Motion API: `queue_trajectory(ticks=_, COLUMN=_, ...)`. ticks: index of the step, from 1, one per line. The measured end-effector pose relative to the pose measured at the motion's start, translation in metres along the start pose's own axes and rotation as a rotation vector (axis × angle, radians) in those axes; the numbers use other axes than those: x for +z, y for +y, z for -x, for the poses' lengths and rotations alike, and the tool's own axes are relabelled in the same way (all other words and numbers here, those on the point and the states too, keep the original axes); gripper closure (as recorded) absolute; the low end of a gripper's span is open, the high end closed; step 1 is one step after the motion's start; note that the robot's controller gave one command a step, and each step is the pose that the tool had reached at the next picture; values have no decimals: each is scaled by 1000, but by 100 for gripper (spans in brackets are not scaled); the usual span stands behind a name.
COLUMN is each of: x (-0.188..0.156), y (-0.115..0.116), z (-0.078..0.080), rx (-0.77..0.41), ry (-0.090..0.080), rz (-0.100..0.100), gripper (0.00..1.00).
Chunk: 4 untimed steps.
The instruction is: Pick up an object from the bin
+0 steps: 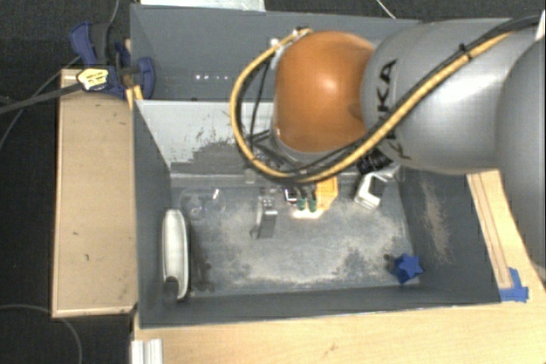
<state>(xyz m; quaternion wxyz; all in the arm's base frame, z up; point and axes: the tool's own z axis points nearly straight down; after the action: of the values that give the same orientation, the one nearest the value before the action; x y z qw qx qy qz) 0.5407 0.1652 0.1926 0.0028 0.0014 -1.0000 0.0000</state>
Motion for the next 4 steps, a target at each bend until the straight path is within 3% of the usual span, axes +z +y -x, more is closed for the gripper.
queue_trajectory(ticks=1, x=-5, y=-1, z=2, rx=6, ry=-8, rz=1, gripper=0)
queue_trajectory(ticks=2, x=124, y=77, z=40, rx=-50, ry=-5, rz=3, gripper=0)
queue_trajectory(ticks=3, x=54, y=62, z=44, rx=-242, ry=-13, rz=2, gripper=0)
queue_trajectory(ticks=4, x=92, y=68, z=53, rx=-109, ry=-5, rz=3, gripper=0)
